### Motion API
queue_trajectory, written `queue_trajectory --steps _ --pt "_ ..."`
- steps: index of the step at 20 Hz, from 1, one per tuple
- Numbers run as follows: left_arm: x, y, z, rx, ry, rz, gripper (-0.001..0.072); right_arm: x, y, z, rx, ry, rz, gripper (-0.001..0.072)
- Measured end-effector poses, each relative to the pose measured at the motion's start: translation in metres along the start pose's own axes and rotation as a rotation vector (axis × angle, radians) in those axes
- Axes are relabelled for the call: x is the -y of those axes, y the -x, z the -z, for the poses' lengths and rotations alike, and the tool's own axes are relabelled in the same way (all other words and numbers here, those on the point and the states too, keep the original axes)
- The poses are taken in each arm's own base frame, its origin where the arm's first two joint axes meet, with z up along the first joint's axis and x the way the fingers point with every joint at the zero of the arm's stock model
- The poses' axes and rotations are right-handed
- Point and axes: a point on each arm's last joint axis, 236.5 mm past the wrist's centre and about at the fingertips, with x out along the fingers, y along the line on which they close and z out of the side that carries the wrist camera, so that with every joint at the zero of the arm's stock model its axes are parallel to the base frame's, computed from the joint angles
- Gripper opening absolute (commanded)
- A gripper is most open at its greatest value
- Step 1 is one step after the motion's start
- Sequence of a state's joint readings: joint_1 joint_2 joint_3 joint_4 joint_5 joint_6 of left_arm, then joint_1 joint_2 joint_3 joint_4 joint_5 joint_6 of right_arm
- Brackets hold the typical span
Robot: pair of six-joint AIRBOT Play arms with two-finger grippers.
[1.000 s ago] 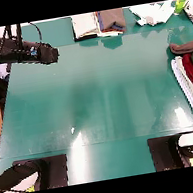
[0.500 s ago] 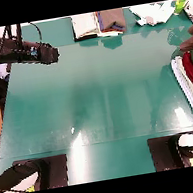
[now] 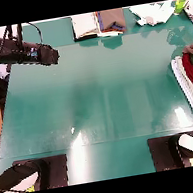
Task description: Fold the shirts.
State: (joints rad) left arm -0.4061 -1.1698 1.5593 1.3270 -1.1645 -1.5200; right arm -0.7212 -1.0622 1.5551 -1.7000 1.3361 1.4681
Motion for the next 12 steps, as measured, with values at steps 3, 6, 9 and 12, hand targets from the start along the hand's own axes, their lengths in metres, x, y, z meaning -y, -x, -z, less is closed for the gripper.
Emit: queue_trajectory --steps 3,6,9,12 --pt "0.0 0.0 0.002 -0.008 -0.006 0.001 0.0023 0.032 -0.017 0.064 -0.144 -0.042 0.076 0.0018" --pt "0.0 0.0 0.002 -0.01 -0.007 0.001 0.0023 0.051 -0.032 0.117 -0.255 -0.09 0.115 0.0019" --pt "0.0 0.0 0.004 -0.016 -0.009 0.001 0.0024 0.054 -0.047 0.153 -0.33 -0.11 0.121 0.0065" --pt "0.0 0.0 0.004 -0.018 -0.009 0.001 0.0023 0.056 -0.056 0.172 -0.368 -0.101 0.13 0.0606"
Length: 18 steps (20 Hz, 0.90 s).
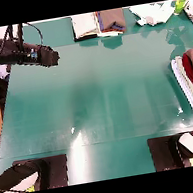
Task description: Fold the shirts.
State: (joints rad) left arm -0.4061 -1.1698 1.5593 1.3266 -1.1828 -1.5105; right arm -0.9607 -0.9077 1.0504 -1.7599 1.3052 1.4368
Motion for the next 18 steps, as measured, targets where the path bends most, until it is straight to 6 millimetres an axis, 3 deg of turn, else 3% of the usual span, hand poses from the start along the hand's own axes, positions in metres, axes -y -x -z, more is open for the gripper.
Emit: queue_trajectory --steps 2,4,6,8,10,13,16,18 --pt "0.0 0.0 0.0 -0.002 0.0 0.0 0.0024 0.005 0.001 -0.004 0.02 -0.003 0.014 0.0605" --pt "0.0 0.0 0.001 -0.003 0.0 0.0 0.0024 0.006 0.015 -0.024 0.093 -0.005 0.013 0.0601" --pt "0.0 0.0 0.001 -0.003 0.0 0.001 0.0024 -0.013 0.038 -0.053 0.197 0.001 -0.051 0.0597" --pt "0.0 0.0 0.001 -0.003 0.0 0.001 0.0024 -0.057 0.067 -0.077 0.296 0.031 -0.186 0.0597" --pt "0.0 0.0 0.001 -0.003 0.0 0.001 0.0024 -0.12 0.095 -0.086 0.355 0.097 -0.367 0.0597" --pt "-0.002 0.0 0.0 0.002 -0.003 -0.006 0.0024 -0.22 0.129 -0.065 0.354 0.266 -0.611 0.0567" --pt "-0.003 0.0 -0.002 0.008 -0.005 -0.012 0.0024 -0.302 0.151 -0.022 0.294 0.46 -0.768 0.0328" --pt "-0.004 0.0 -0.003 0.014 -0.007 -0.016 0.0024 -0.344 0.161 0.011 0.251 0.582 -0.838 0.0065"
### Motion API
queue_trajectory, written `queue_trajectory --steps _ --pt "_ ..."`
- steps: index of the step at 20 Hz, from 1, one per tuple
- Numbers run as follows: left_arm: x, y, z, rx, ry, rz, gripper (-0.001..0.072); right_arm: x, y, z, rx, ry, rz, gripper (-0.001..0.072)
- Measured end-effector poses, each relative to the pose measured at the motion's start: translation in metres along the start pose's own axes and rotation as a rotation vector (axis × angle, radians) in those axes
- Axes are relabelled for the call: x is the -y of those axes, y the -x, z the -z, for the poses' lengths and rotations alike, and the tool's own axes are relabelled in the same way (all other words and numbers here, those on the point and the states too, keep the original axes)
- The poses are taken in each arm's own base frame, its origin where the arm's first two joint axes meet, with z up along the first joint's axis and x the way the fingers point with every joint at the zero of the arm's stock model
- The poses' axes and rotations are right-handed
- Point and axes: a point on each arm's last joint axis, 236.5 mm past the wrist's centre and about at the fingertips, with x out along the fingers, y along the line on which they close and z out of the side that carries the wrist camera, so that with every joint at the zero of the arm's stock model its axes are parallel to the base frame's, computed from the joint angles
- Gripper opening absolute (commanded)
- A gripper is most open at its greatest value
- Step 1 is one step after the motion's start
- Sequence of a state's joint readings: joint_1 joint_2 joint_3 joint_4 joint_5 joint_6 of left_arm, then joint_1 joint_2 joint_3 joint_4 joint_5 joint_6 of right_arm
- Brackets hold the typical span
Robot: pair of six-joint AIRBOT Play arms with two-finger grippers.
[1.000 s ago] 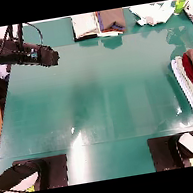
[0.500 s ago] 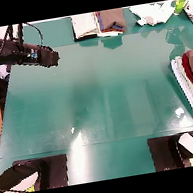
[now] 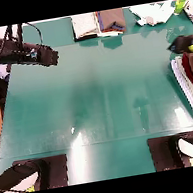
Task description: Fold the shirts.
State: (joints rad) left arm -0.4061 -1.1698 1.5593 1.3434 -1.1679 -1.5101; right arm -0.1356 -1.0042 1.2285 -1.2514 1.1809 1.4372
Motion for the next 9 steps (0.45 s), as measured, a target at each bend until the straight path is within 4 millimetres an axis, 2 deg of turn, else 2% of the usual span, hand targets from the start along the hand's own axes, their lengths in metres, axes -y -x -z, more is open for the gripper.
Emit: queue_trajectory --steps 1,4,6,9 --pt "0.0 0.0 0.0 0.002 0.0 0.0 0.0024 -0.022 -0.011 0.005 -0.03 0.041 -0.041 0.002" --pt "0.0 0.0 -0.001 0.005 -0.001 -0.002 0.0024 -0.069 -0.033 0.022 -0.1 0.131 -0.124 0.002" --pt "-0.001 0.0 -0.002 0.007 -0.001 -0.002 0.0024 -0.089 -0.04 0.031 -0.129 0.168 -0.158 0.002" --pt "-0.001 0.0 -0.002 0.007 -0.001 -0.003 0.0024 -0.105 -0.044 0.038 -0.149 0.2 -0.182 0.0019"
